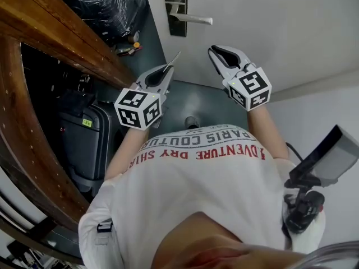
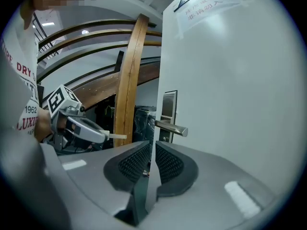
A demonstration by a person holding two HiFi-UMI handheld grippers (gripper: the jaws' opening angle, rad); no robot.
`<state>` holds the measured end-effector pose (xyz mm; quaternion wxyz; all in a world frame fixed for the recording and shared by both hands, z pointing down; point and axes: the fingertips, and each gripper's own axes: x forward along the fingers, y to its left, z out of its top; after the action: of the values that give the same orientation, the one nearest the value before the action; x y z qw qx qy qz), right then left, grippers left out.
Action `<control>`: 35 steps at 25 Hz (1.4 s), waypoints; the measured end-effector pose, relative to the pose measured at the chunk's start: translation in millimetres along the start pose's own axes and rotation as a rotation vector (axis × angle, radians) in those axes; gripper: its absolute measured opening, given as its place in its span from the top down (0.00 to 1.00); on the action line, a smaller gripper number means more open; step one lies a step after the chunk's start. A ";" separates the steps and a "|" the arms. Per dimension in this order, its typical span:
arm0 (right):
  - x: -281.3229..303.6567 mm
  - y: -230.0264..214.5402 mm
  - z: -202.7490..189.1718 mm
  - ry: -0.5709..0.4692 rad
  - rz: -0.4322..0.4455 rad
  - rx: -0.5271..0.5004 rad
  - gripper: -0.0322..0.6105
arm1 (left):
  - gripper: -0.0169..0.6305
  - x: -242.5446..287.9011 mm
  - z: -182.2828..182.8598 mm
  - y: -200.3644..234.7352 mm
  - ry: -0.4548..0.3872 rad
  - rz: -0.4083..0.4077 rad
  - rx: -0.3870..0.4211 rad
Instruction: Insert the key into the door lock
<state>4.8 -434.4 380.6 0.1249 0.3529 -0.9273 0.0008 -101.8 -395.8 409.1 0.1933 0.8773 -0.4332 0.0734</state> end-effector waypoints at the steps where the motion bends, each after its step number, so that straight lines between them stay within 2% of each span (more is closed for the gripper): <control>1: 4.6 -6.3 1.8 -0.006 0.004 0.003 0.93 | 0.94 3.4 -0.2 0.9 0.001 -0.002 -0.002; 4: 15.0 -21.6 8.1 -0.025 -0.008 0.001 0.87 | 0.94 8.6 -1.4 0.2 0.001 -0.016 -0.010; 10: 33.4 -48.0 25.7 -0.024 -0.072 -0.078 0.70 | 0.94 8.8 -2.3 1.5 -0.003 -0.024 -0.031; 16: 45.2 -56.4 34.1 -0.037 -0.063 -0.076 0.70 | 0.94 15.2 -5.6 6.2 -0.013 -0.033 -0.110; 20: 46.8 -56.6 34.5 -0.023 -0.053 -0.095 0.71 | 0.94 19.3 -7.1 10.2 -0.004 -0.014 -0.108; 23: 46.3 -55.2 35.6 -0.026 -0.043 -0.098 0.72 | 0.94 20.9 -3.9 10.9 -0.021 -0.028 -0.145; 30: 48.3 -56.2 32.4 -0.029 -0.039 -0.099 0.72 | 0.94 40.0 5.9 18.3 -0.109 -0.086 -0.359; 32: 48.6 -55.6 32.6 -0.021 -0.038 -0.106 0.72 | 0.94 46.7 9.9 23.7 -0.153 -0.108 -0.462; 35: 47.5 -53.8 34.4 -0.012 -0.036 -0.116 0.72 | 0.94 58.6 16.3 30.7 -0.228 -0.181 -0.681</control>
<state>-2.1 -509.0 353.7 0.1394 0.3617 -0.9200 -0.0575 -90.7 -462.1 420.0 0.4303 0.8000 -0.3721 -0.1907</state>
